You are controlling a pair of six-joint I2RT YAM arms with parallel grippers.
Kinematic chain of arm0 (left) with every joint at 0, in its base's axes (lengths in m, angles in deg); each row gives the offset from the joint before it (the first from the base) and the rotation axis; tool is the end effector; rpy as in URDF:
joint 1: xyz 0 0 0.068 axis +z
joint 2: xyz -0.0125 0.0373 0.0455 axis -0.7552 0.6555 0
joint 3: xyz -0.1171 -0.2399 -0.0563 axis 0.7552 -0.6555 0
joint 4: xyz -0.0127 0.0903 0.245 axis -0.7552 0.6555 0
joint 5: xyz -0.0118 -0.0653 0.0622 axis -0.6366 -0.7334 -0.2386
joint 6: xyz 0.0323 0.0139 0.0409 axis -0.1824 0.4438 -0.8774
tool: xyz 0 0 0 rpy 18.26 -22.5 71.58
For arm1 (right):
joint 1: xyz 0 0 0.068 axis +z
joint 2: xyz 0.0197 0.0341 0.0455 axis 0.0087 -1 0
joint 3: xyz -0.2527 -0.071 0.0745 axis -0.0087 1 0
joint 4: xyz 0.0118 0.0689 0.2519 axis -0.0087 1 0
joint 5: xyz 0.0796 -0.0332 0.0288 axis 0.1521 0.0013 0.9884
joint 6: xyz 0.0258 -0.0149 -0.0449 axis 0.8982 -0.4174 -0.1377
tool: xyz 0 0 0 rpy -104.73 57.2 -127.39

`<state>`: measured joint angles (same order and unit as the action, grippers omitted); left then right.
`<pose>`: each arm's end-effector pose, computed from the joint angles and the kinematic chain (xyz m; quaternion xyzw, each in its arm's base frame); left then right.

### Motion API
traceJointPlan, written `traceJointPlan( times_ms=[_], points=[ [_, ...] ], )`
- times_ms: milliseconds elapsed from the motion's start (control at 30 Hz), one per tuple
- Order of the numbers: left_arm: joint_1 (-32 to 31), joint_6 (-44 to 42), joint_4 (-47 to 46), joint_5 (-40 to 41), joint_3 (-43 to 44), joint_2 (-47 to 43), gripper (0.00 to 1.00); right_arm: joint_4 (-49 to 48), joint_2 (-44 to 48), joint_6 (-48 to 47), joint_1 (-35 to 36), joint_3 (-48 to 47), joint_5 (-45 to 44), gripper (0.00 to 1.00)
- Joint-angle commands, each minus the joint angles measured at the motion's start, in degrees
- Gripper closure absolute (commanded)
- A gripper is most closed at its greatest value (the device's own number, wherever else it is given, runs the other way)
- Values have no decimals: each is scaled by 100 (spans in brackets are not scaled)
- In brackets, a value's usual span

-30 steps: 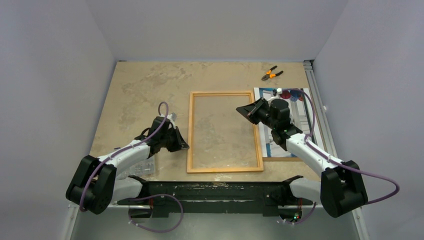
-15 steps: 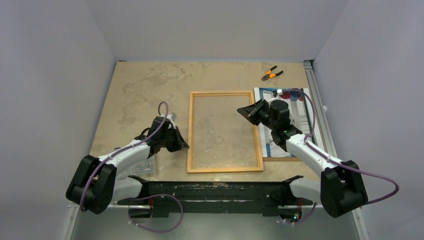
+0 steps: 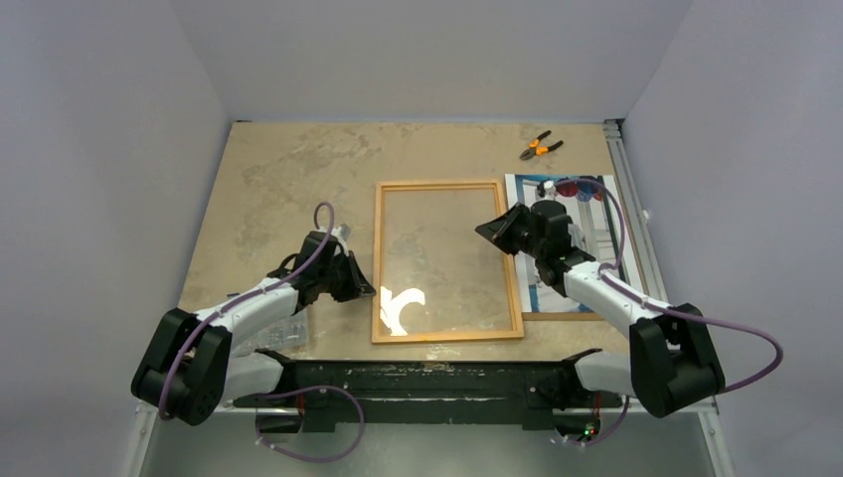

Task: Put the photo into the frame

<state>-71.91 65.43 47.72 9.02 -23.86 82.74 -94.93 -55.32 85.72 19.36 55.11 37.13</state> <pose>0.1970 -0.0940 0.1514 -0.1103 0.9263 -0.2930 0.2095 0.2496 0.0980 0.2200 0.2161 0.8088 0.4058 0.3666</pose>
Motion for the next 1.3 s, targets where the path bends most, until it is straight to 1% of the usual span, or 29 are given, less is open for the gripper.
traceJointPlan(
  times_ms=[0,33,100,433,500,667,833,1000,1267],
  points=[
    [2,-227,227,234,-147,165,100,532,-94,-448,139,-143,144,100],
    [2,-227,219,224,-143,176,100,592,-104,-510,137,-161,112,100],
    [2,-227,218,233,-143,179,100,685,-135,-613,138,-206,67,96],
    [2,-227,212,227,-140,206,100,787,-498,-875,137,-388,208,70],
    [2,-224,211,223,-139,203,100,798,-534,-893,135,-384,210,65],
    [2,-231,203,221,-139,217,100,860,-564,-962,141,-397,169,48],
    [2,-236,201,218,-126,236,100,1044,-588,-1099,135,-482,77,34],
    [2,-227,205,237,-138,217,100,1127,-608,-1172,136,-495,-15,25],
    [-1,-227,193,223,-130,240,100,1266,-701,-1377,135,-570,-161,19]
  ],
)
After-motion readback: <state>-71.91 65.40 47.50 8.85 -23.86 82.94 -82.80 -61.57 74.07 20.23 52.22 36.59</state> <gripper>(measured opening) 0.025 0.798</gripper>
